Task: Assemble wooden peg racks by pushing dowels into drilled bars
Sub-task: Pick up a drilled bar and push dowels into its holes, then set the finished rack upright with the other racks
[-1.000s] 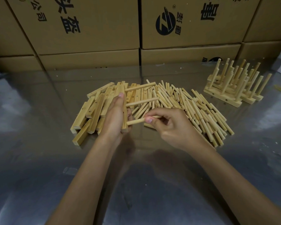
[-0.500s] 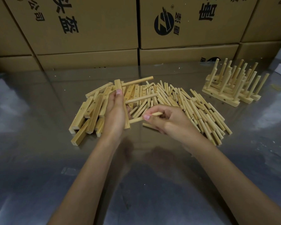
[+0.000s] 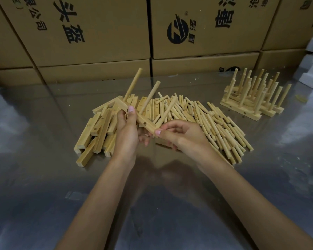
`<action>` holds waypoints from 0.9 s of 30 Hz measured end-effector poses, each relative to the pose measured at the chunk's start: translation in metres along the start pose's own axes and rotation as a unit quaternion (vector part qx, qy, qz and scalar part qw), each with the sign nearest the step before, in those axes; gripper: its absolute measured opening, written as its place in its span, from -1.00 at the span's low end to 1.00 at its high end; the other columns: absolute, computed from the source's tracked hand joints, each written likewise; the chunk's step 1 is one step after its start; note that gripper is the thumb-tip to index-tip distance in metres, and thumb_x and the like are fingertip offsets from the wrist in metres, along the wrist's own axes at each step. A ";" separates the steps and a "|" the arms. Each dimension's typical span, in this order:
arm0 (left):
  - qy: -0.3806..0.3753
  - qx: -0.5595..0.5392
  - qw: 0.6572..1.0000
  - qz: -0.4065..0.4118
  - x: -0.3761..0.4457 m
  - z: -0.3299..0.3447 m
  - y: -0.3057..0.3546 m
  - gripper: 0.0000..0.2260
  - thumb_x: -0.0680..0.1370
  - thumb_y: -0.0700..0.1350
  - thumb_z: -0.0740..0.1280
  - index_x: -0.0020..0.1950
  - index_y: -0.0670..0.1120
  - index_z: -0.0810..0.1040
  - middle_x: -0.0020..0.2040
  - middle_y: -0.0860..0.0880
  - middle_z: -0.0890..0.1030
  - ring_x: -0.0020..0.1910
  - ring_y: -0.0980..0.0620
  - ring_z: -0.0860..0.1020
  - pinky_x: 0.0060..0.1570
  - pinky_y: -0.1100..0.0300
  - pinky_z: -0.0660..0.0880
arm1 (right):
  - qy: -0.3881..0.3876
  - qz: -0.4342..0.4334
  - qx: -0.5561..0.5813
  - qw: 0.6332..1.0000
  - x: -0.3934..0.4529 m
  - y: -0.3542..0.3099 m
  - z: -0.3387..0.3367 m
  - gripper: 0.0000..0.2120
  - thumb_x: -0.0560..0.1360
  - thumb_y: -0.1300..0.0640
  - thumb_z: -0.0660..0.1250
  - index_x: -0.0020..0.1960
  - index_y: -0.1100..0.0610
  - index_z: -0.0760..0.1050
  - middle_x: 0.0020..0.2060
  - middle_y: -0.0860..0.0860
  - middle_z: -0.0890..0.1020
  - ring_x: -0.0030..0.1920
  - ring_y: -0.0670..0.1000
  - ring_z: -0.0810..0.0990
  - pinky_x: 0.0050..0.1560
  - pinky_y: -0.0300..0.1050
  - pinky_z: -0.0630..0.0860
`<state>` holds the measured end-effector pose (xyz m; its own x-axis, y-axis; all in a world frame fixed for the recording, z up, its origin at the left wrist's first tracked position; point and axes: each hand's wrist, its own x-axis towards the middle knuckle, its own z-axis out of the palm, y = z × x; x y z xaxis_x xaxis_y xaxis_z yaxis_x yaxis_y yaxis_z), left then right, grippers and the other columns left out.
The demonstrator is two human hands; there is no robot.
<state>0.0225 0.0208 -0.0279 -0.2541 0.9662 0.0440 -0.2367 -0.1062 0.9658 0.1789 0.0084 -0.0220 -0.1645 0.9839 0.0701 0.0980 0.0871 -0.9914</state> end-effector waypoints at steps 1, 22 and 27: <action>-0.008 -0.012 1.000 -0.003 -0.001 0.001 0.000 -0.68 0.68 0.15 0.16 0.39 0.06 0.36 -0.12 -0.04 0.73 -0.25 -0.07 0.67 -0.52 0.19 0.46 | 0.008 0.005 0.005 1.000 0.001 0.000 -0.003 -0.82 0.43 0.12 0.54 -0.04 0.20 0.66 -0.25 0.03 0.65 -0.31 -0.18 0.56 -0.28 -0.34 0.46; -0.090 -0.030 0.993 -0.067 -0.005 0.006 -0.005 -0.62 0.62 -0.06 0.36 0.41 0.01 0.38 0.02 -0.13 0.72 -0.03 -0.20 0.72 -0.27 0.05 0.66 | 0.413 0.089 -0.215 0.881 0.032 0.051 -0.178 -0.71 0.46 0.09 0.50 0.15 0.17 0.66 0.06 0.13 0.70 0.16 0.11 0.61 0.24 -0.04 0.49; -0.080 -0.027 0.994 -0.073 -0.004 0.006 -0.004 -0.67 0.62 -0.08 0.36 0.36 0.01 0.42 0.04 -0.16 0.71 -0.05 -0.21 0.72 -0.28 0.02 0.66 | 0.445 0.161 -0.212 0.855 0.034 0.065 -0.190 -0.66 0.47 -0.04 0.49 0.18 0.09 0.65 0.14 0.16 0.65 0.34 0.14 0.46 0.34 0.06 0.42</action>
<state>0.0298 0.0191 -0.0302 -0.0625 0.9967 -0.0522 -0.3120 0.0302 0.9496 0.3660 0.0767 -0.0630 0.7315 0.6804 0.0444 0.3755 -0.3476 -0.8592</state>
